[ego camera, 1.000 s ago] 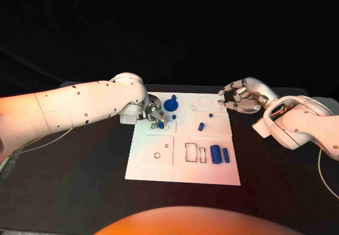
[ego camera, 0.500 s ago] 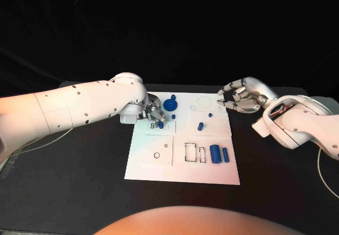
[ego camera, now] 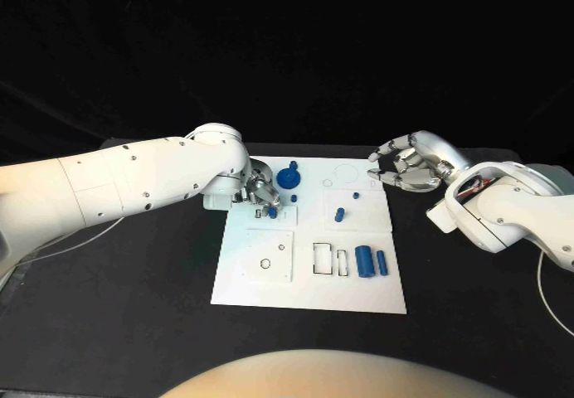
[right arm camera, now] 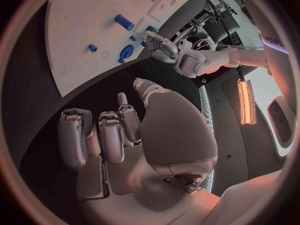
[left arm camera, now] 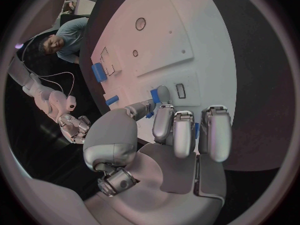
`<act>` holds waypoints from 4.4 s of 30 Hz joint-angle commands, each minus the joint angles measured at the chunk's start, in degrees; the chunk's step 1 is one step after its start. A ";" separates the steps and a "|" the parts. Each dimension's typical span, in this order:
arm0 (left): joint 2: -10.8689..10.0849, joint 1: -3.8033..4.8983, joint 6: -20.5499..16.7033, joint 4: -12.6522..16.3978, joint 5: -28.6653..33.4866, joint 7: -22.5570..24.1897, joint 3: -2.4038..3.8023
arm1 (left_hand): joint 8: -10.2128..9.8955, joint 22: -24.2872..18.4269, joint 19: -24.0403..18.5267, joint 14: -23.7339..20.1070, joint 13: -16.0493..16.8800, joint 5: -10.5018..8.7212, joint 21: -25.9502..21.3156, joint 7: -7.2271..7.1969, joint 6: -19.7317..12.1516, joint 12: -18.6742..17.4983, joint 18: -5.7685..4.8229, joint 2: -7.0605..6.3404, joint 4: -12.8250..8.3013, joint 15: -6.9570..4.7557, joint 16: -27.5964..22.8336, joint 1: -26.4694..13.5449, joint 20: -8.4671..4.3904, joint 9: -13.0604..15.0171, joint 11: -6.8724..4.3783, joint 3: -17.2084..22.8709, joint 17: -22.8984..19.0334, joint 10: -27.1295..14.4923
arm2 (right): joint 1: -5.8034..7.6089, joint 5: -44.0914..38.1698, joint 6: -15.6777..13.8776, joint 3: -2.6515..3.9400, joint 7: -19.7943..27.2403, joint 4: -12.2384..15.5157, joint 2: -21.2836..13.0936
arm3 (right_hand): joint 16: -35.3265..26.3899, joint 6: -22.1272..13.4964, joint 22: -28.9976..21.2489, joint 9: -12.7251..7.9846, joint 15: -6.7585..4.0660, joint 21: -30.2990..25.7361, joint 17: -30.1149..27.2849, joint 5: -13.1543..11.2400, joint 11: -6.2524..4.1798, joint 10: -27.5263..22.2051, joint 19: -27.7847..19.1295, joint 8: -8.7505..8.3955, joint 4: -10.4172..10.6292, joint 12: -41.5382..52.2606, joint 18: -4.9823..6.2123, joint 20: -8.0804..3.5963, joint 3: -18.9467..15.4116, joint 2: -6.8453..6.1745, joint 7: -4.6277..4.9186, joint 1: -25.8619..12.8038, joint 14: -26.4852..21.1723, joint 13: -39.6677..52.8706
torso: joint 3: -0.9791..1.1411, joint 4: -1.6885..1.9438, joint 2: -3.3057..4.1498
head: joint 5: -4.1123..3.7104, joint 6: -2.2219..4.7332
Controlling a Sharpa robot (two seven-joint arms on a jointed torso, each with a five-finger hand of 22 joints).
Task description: Assemble the parts on the task board
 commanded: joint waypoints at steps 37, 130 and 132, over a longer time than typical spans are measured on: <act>-2.94 -0.25 -5.49 3.66 3.25 1.52 3.37 | -1.12 5.12 1.25 5.96 -4.55 0.16 -0.57 0.29 -2.15 -3.76 -0.31 -3.46 4.84 -0.34 0.20 -1.03 -0.62 -0.05 0.38 -7.14 15.08 -2.60 | -0.52 -0.54 0.74 -0.01 0.46 -0.40 0.15 | -0.25 -0.39 9.63 -0.11 -0.23 -0.35 12.49 -0.49 -0.16 -0.11 2.08 0.35 0.24 -0.23 0.60 -0.55 0.10 -0.30 -0.26 -0.46 5.27 3.49 | -0.01 0.04 -0.04 | -0.32 0.94; 2.95 0.55 2.24 -14.48 -2.08 2.05 3.60 | -7.50 0.58 -1.04 5.86 -20.98 0.92 -3.72 4.83 -10.38 -13.76 0.73 -3.93 12.06 3.23 0.02 17.19 2.71 -7.71 4.43 -19.24 14.74 -13.21 | -0.98 -0.36 0.69 -0.02 0.68 -1.12 0.87 | -0.24 -0.45 9.62 -0.16 -0.24 -0.40 12.54 -0.52 -0.17 -0.04 2.08 0.51 0.29 -0.18 0.61 -0.56 0.29 -0.18 -0.27 -0.43 5.29 3.53 | 0.02 -0.01 0.04 | 0.32 1.71; 2.99 0.53 2.22 -14.53 -2.02 2.06 3.60 | -7.50 0.58 -1.04 5.86 -20.98 0.92 -3.72 4.83 -10.38 -13.76 0.73 -3.93 12.06 3.23 0.02 17.19 2.71 -7.71 4.43 -19.24 14.74 -13.21 | -0.98 -0.36 0.69 -0.02 0.68 -1.11 0.87 | -0.24 -0.45 9.62 -0.16 -0.24 -0.40 12.54 -0.52 -0.17 -0.04 2.08 0.51 0.29 -0.18 0.61 -0.56 0.29 -0.18 -0.27 -0.43 5.29 3.53 | 0.02 -0.01 0.03 | 0.31 1.69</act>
